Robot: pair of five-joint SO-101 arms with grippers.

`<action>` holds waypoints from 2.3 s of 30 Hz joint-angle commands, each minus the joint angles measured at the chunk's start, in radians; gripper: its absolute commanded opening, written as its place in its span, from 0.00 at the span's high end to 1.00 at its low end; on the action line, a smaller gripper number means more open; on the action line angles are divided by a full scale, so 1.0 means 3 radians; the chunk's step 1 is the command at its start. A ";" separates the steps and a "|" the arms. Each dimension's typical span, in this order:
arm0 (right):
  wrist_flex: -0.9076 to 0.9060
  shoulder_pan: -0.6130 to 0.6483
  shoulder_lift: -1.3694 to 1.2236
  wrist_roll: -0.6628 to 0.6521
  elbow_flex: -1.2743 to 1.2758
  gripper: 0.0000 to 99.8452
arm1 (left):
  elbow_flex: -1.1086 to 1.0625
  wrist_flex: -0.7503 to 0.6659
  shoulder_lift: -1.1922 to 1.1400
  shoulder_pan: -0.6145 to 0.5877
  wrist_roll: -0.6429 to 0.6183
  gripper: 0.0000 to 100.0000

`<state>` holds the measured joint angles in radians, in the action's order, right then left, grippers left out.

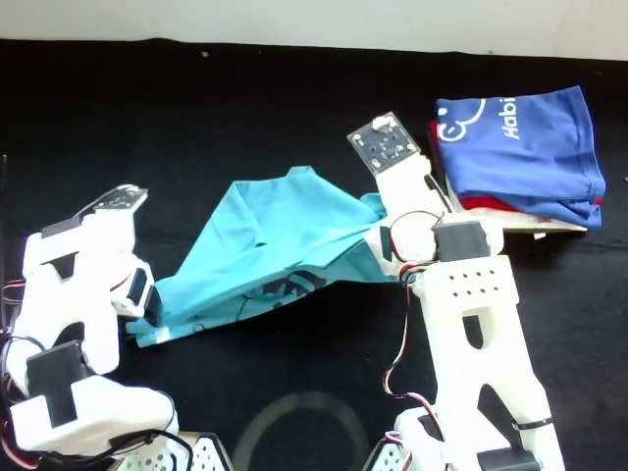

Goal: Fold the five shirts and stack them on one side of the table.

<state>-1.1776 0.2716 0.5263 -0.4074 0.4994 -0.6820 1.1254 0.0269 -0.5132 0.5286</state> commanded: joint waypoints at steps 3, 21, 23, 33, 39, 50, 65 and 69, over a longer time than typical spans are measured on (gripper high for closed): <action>-0.0008 0.0018 0.0125 -0.0005 -0.0008 0.99 | 0.0130 -0.0005 0.0064 0.0049 0.0015 0.99; -0.0003 0.0013 0.0120 -0.0005 -0.0033 0.99 | 0.1071 0.0977 -0.0059 0.0069 0.0036 0.94; -0.0008 0.0013 0.0125 -0.0005 -0.0033 0.99 | 0.0903 0.0762 -0.0141 0.0038 0.0036 0.89; -0.0008 0.0013 0.0125 -0.0005 -0.0038 0.99 | 0.0555 0.0378 -0.0228 -0.0320 0.0271 0.88; 0.0013 0.0013 0.0125 -0.0005 -0.0038 0.99 | 0.0437 0.0302 -0.0212 -0.0304 0.0271 0.88; -0.0003 0.0013 0.0125 -0.0005 -0.0038 0.99 | 0.0565 0.0721 -0.0192 -0.0294 0.0199 0.83; 0.0003 0.0013 0.0125 -0.0005 -0.0038 0.99 | 0.0355 0.0701 -0.0197 -0.0130 0.0179 0.83; 0.0008 0.0013 0.0125 -0.0005 -0.0038 0.99 | 0.0340 0.0721 -0.0197 -0.0120 0.0179 0.88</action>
<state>-1.1776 0.2731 0.5263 -0.4074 0.4994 -0.5762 1.3311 -0.0468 -0.5654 0.5884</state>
